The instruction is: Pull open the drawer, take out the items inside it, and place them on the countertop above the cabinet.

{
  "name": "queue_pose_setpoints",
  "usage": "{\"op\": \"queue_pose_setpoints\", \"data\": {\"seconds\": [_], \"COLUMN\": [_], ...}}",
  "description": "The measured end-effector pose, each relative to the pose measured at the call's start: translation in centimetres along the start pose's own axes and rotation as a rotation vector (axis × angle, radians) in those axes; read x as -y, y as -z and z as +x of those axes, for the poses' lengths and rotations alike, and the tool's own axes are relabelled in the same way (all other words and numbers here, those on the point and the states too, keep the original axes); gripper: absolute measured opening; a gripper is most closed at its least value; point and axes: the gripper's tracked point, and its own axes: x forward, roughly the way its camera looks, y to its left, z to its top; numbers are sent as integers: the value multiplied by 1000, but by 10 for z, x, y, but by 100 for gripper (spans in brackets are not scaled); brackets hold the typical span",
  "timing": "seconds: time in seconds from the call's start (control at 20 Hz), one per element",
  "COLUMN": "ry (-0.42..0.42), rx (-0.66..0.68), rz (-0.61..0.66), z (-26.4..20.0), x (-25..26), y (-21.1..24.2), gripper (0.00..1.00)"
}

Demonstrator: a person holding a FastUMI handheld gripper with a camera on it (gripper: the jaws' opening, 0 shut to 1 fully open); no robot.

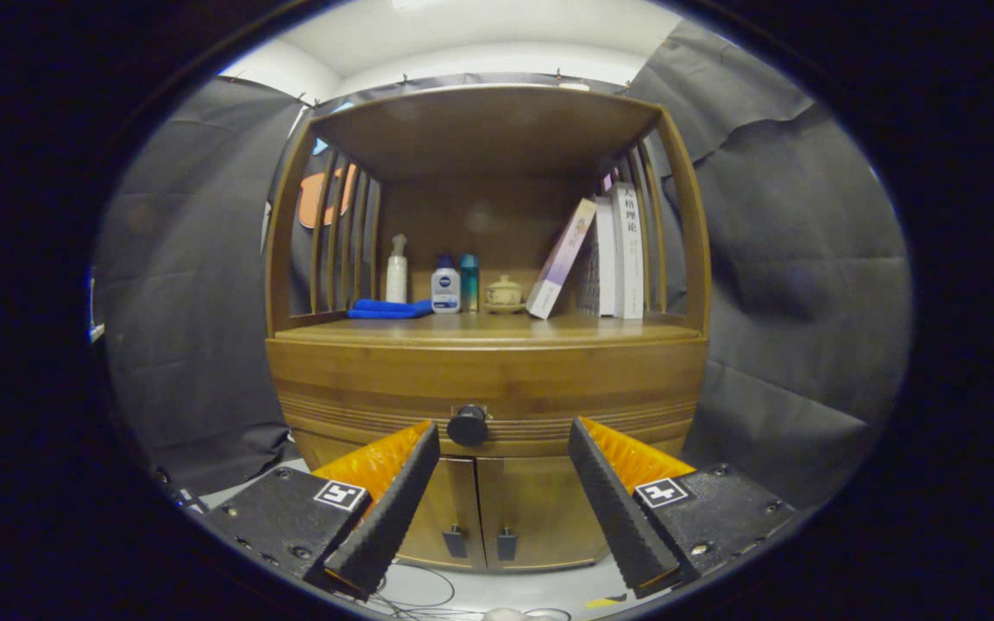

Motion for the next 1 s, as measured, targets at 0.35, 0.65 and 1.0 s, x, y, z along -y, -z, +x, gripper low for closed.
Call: {"op": "queue_pose_setpoints", "data": {"seconds": [0.35, 0.65, 1.0], "ry": [-24, -23, 6], "rx": [-22, -59, -74], "rz": [1, 0, -12], "z": [47, 91, 107], "x": [-12, -21, -16], "y": [20, 23, 30], "gripper": [98, 98, 85]}}
